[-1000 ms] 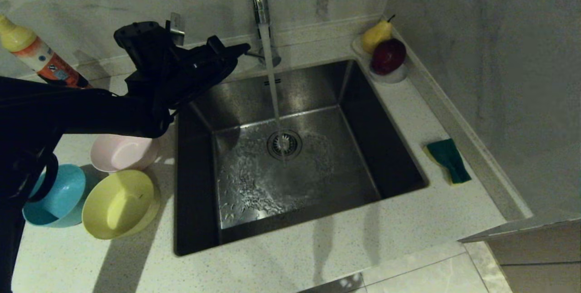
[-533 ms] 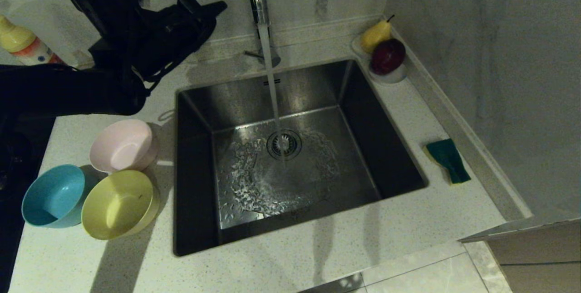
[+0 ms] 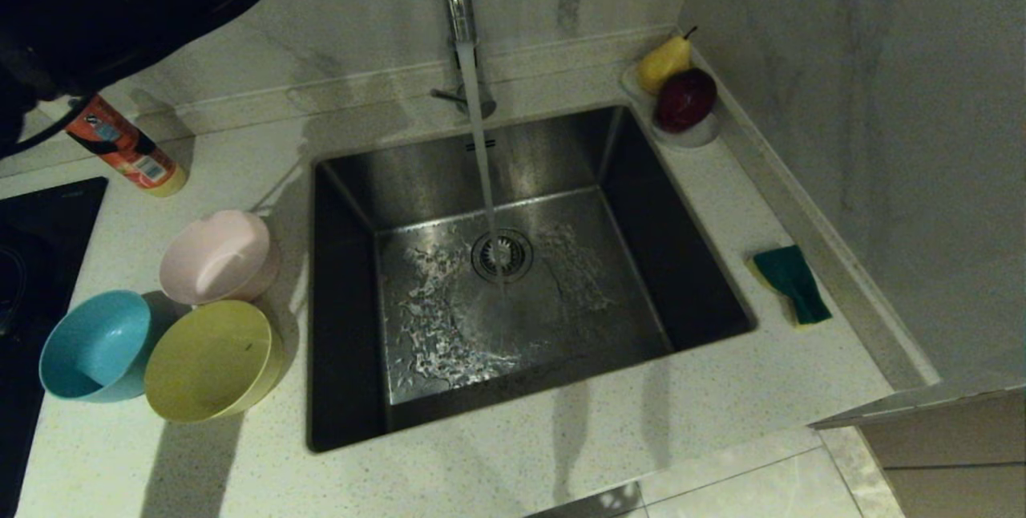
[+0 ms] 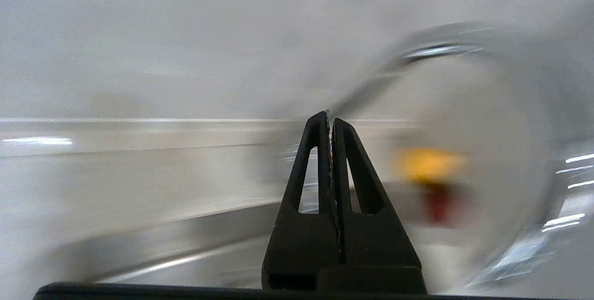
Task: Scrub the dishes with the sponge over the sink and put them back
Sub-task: Pick up a bowl and the sponge
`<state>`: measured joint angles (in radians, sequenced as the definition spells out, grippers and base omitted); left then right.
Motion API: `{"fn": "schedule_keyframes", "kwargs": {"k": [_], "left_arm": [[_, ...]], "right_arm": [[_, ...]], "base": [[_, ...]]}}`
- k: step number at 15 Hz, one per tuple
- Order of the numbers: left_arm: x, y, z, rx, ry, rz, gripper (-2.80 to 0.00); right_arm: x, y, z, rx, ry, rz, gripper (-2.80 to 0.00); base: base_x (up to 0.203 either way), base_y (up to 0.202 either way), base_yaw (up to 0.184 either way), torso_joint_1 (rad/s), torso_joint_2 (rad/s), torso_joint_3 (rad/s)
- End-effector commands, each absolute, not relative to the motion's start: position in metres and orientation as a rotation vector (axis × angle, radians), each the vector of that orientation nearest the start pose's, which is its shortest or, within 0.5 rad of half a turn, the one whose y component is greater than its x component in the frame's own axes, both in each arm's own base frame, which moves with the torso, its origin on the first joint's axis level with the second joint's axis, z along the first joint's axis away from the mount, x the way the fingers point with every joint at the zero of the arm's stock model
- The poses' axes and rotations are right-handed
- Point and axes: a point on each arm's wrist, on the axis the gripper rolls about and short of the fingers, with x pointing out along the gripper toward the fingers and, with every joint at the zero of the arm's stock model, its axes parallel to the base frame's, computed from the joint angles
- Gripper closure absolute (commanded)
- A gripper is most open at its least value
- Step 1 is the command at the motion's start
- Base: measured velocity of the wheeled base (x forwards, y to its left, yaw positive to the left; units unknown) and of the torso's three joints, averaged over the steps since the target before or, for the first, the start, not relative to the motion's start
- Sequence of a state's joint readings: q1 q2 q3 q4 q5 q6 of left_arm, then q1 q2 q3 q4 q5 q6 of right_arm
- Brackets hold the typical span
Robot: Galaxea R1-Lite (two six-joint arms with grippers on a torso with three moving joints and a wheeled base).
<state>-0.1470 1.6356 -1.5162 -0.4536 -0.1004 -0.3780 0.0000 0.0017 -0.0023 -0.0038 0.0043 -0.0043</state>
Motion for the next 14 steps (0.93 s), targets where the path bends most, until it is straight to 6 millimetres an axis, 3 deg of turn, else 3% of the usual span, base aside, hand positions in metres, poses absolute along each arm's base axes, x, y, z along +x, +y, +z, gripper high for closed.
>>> {"fn": "schedule_keyframes", "kwargs": {"k": [1,5,7,11,14], "left_arm": [[0.218,-0.03,0.405,-0.244,-0.397,-0.062,0.0],[0.118,-0.012,0.39,-0.138,-0.452,0.069,0.0],[0.075,-0.003,0.364,-0.109,-0.452,0.129,0.0],[0.013,0.005,0.299,-0.082,-0.443,0.219,0.0],[-0.014,0.006,0.246,-0.066,-0.429,0.258,0.0]], "right_arm": [[-0.023,0.0,0.077,-0.005,-0.006,0.005,0.0],[-0.023,0.0,0.077,-0.005,-0.005,0.005,0.0],[-0.023,0.0,0.077,-0.005,-0.006,0.005,0.0],[-0.023,0.0,0.077,-0.005,-0.005,0.005,0.0],[-0.023,0.0,0.077,-0.005,-0.006,0.005,0.0]], "base": [[0.0,0.0,0.0,0.0,0.0,0.0],[0.0,0.0,0.0,0.0,0.0,0.0],[0.0,0.0,0.0,0.0,0.0,0.0],[0.0,0.0,0.0,0.0,0.0,0.0],[0.0,0.0,0.0,0.0,0.0,0.0]]}}
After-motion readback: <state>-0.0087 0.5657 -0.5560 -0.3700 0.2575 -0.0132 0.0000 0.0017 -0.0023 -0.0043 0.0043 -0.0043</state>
